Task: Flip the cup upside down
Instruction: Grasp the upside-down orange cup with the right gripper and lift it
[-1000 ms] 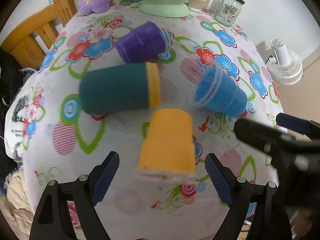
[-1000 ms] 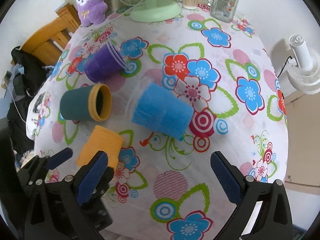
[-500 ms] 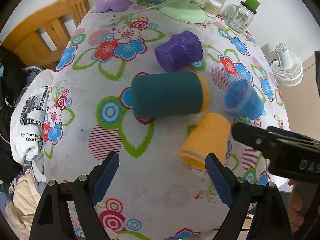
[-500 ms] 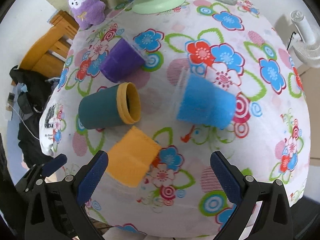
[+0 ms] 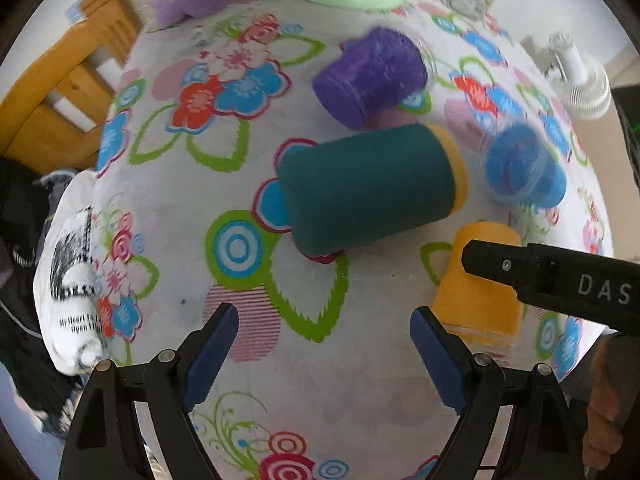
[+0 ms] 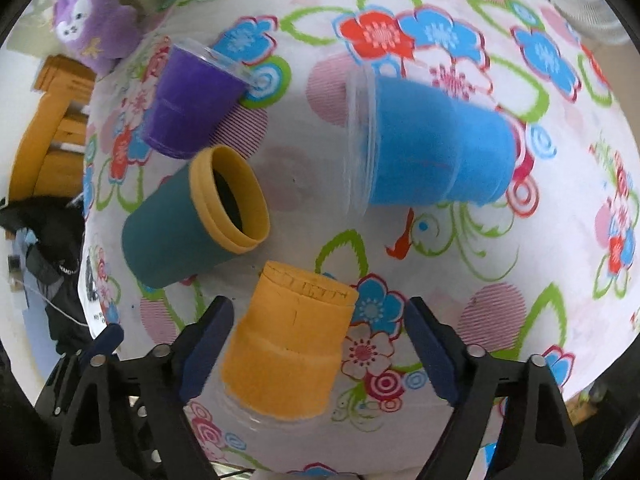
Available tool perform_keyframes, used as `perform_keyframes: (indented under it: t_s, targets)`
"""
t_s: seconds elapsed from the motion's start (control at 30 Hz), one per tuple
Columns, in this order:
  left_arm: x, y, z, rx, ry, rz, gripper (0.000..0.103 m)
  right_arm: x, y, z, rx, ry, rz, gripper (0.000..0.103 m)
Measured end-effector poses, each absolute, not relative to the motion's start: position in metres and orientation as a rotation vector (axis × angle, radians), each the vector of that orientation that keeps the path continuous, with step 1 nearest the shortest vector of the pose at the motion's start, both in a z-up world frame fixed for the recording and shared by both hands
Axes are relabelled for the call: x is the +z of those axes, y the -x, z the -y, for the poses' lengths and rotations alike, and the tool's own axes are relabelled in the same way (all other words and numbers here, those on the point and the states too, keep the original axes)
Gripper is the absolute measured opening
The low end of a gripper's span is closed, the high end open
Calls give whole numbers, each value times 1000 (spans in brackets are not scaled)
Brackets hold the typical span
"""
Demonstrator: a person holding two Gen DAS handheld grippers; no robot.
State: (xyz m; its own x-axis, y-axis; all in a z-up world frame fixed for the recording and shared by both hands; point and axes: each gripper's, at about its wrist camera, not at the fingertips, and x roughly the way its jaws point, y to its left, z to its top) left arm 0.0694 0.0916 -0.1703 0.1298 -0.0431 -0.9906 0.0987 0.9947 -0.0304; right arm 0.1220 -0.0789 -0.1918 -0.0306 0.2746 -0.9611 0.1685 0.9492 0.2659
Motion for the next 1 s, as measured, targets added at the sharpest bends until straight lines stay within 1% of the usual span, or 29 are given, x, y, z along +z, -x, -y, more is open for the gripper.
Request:
perform_keyframes:
  t_s: [0.17,0.3,0.33,0.37,0.43,0.63,1.0]
  targets:
    - [-189,-76,-79,-153,-107,-1474,89,-206,-123,75,86,-343,-1647,80]
    - [-200,-78,-74,-168,-112,-1504,89,-214,-124,75,92,-350,-1672,71]
    - [-201,-78,-73,-171,-110,-1510,89,-213,-124,73,99,-329,-1664,68]
    - [-203,-78,-73,-173,-106,-1515,89,-213,-124,72,103,-310,-1666,67]
    - [-204,-78,-71,-175,-95,-1522,89,-211,-124,71,107,-288,-1658,58]
    - [-201,-75,-68,-177,-78,-1513,89,-200,-119,68,132,-257,-1624,56]
    - [-160,-60,-67,-183,-33,-1403,89,-146,-102,77,137,-169,-1429,56]
